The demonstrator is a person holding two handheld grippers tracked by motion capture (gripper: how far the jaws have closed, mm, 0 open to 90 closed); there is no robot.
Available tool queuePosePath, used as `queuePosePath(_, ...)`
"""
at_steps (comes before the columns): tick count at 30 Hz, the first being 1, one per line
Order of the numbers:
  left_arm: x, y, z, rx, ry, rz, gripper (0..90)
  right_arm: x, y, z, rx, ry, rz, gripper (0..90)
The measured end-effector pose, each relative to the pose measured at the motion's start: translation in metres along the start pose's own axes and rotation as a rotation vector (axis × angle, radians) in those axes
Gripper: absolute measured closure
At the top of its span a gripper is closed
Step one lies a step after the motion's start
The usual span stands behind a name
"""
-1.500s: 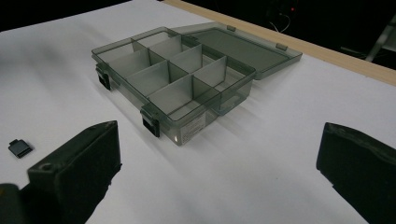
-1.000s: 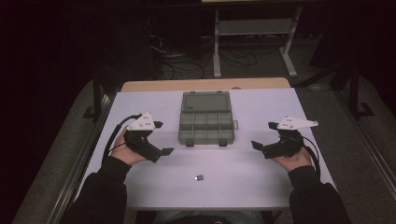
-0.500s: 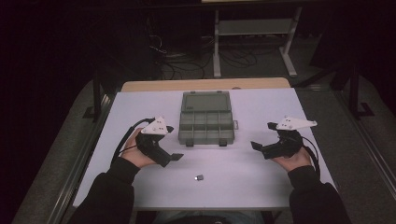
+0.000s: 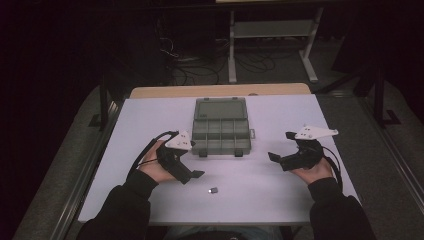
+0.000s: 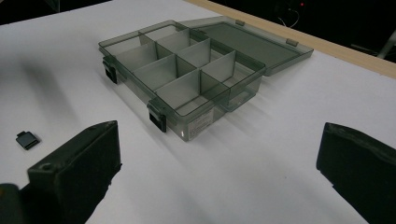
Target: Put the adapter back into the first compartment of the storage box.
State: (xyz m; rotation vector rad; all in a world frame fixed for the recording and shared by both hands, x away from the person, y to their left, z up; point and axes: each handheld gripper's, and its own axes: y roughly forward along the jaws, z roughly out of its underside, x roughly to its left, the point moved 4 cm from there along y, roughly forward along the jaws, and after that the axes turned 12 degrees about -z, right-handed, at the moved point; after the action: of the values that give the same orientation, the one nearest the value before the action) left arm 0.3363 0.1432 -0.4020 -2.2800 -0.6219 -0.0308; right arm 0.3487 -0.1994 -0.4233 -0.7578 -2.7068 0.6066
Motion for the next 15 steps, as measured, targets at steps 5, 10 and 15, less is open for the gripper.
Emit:
queuePosePath(5,-0.002,0.006,0.000,0.012,-0.002,0.014,0.2,0.000,0.001,0.000,0.004,0.002,-0.002,0.0)
queuePosePath(10,-0.005,0.012,0.001,0.030,0.008,0.025,0.2,0.000,0.001,0.000,0.007,0.002,-0.005,0.0)
queuePosePath(15,-0.008,0.016,0.001,0.046,0.018,0.033,0.2,0.001,0.001,0.001,0.010,0.000,-0.006,0.0)
